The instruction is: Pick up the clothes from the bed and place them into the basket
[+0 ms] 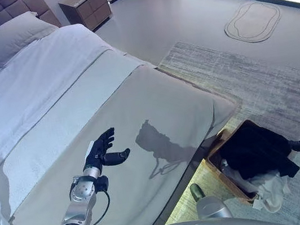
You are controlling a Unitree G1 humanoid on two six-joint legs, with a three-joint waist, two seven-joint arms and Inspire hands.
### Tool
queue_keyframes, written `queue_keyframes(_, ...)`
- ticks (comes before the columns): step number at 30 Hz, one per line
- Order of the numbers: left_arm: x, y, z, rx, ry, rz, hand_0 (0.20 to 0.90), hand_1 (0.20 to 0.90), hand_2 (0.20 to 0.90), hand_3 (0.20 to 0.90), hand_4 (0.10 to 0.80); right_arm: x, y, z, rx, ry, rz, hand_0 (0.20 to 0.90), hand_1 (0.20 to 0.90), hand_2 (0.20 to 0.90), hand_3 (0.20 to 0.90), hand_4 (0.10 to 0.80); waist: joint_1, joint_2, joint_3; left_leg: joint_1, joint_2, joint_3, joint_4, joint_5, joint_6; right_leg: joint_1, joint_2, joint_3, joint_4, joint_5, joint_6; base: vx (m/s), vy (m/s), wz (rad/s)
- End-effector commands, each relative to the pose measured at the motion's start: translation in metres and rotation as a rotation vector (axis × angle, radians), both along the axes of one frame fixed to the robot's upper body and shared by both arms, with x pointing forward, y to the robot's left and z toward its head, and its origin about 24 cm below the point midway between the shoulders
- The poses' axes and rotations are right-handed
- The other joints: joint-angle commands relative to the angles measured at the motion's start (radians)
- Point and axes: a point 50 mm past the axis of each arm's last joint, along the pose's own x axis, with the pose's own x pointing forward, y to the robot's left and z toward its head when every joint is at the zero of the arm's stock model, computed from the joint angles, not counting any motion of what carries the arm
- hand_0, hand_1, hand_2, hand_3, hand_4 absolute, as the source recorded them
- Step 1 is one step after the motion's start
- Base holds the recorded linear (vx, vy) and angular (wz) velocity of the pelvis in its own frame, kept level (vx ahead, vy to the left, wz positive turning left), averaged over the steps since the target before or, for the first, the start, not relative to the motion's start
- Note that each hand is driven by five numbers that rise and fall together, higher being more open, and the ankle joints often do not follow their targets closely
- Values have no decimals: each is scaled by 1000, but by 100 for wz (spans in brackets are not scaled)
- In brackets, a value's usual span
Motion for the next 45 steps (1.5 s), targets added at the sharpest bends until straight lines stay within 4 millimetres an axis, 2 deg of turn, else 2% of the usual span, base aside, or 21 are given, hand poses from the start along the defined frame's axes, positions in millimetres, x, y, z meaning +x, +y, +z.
queue_keyframes(1,28,12,44,12,-220,10,900,900,900,900,800,42,4,53,-146,-241,93,900,900,900,900,800,19,-63,-61,31,8,-33,130,-165,22,-54,6,-26,102,-28,15,0,0,0)
queue_keyframes(4,27,12,42,4,-212,8,900,900,900,900,800,49,12,59,-149,-290,136,900,900,900,900,800,17,-61,-62,31,9,-32,131,-165,22,-53,6,-24,103,-30,15,0,0,0)
queue_keyframes(9,24,3,34,-7,-178,-39,900,900,900,900,800,66,39,67,-156,-354,258,900,900,900,900,800,8,-58,-61,31,7,-27,132,-165,26,-52,7,-19,104,-31,17,-5,6,0)
queue_keyframes(15,22,-2,31,-5,-177,-37,900,900,900,900,800,76,69,67,-153,-389,392,900,900,900,900,800,10,-59,-62,32,4,-29,121,-157,29,-50,4,-28,106,-32,19,0,0,0)
queue_keyframes(21,16,-5,25,-15,-174,-10,900,900,900,900,800,85,124,54,-131,-427,559,900,900,900,900,800,45,-68,-53,17,-3,-63,120,-138,31,-38,-5,-57,106,-37,12,-13,-9,5)
queue_keyframes(25,11,-7,20,-5,-150,-5,900,900,900,900,800,89,149,51,-192,-426,661,900,900,900,900,800,82,-71,-42,-1,-11,-102,106,-119,29,-24,-13,-87,100,-42,10,-28,-11,13)
queue_keyframes(32,0,-5,6,16,-70,-38,900,900,900,900,800,96,169,57,-386,-368,817,900,900,900,900,800,154,-68,-34,-21,-29,-171,63,-79,22,16,-25,-149,85,-55,11,1,-5,33)
queue_keyframes(37,-10,-1,-7,12,25,-54,900,900,900,900,800,98,183,56,-444,-337,923,900,900,900,900,800,197,-68,-43,-26,-32,-203,49,-64,16,44,-35,-187,75,-64,11,38,0,31)
queue_keyframes(45,-21,4,-16,-37,87,0,900,900,900,900,800,91,198,54,-501,-295,1065,900,900,900,900,800,244,-71,-52,-39,-37,-232,38,-49,13,76,-46,-238,62,-73,15,32,10,17)
